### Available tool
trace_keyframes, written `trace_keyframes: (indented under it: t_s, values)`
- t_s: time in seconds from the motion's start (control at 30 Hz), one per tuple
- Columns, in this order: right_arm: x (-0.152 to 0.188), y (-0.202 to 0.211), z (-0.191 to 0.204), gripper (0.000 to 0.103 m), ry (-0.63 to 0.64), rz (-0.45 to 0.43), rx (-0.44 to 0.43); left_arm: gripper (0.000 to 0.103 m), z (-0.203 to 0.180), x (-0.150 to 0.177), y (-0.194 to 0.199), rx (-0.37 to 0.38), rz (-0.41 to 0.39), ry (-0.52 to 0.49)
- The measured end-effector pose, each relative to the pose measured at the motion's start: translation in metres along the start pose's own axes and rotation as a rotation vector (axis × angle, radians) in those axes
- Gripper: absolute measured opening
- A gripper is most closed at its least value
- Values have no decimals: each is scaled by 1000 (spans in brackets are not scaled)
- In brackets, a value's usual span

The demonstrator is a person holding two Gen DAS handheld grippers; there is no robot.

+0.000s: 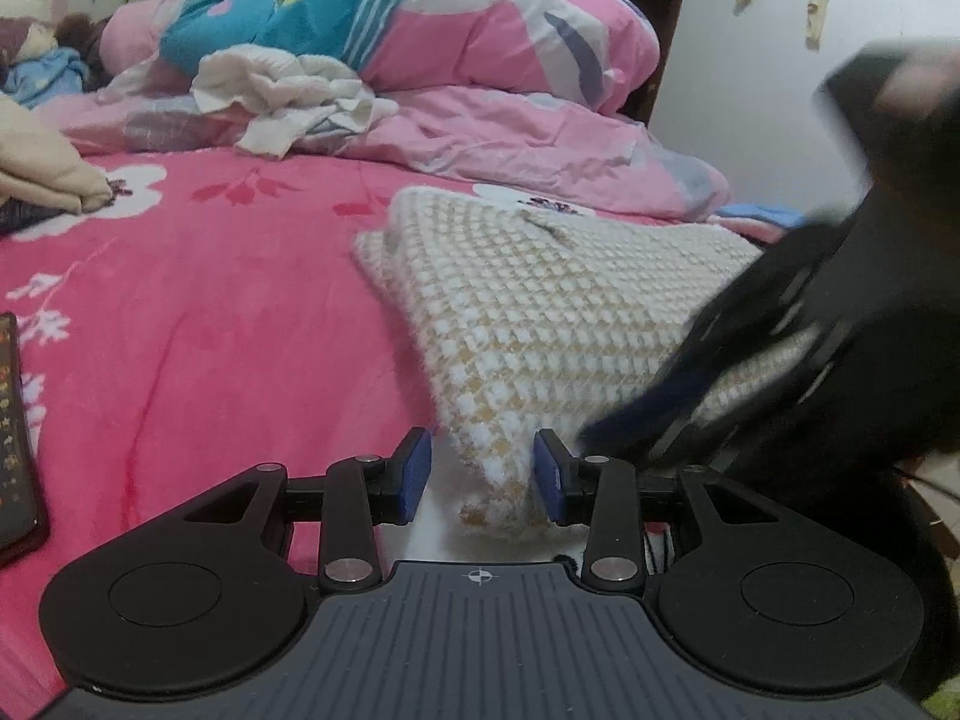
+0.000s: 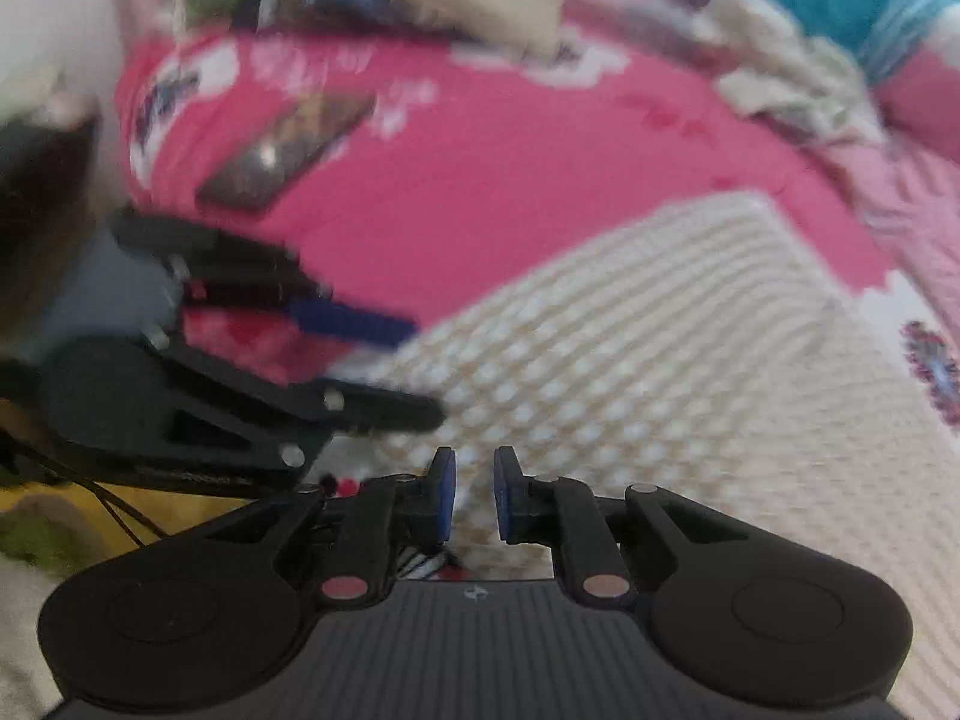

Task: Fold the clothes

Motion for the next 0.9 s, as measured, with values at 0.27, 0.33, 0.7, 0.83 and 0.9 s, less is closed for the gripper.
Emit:
trace_keyframes:
  t_s: [0.27, 0.33, 0.7, 0.83, 0.9]
  values:
    - [-11, 15, 4, 14, 11, -23, -27, 38, 12, 0, 14, -4, -21, 36]
    - [-8, -1, 15, 14, 40, -9, -31, 38, 15, 1, 12, -7, -9, 55]
    - [-7, -10, 23, 14, 97, -66, -17, 38, 36, -5, 27, -102, -34, 142]
    - [-5, 12, 16, 14, 92, -112, 19, 38, 35, -15, 31, -111, -68, 151]
    - [1, 32, 0, 14, 48, -162, 74, 39, 32, -23, 31, -109, -89, 143]
Point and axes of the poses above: each gripper's, at about its wrist camera, not at the fingertips, and y roughly against the way its jaws point, z to its left, x to its underside, the point moved 5 cm from there along -y, roughly the way its jaws point, and after that the axes turned 3 degrees about y, right-handed, at the moved point
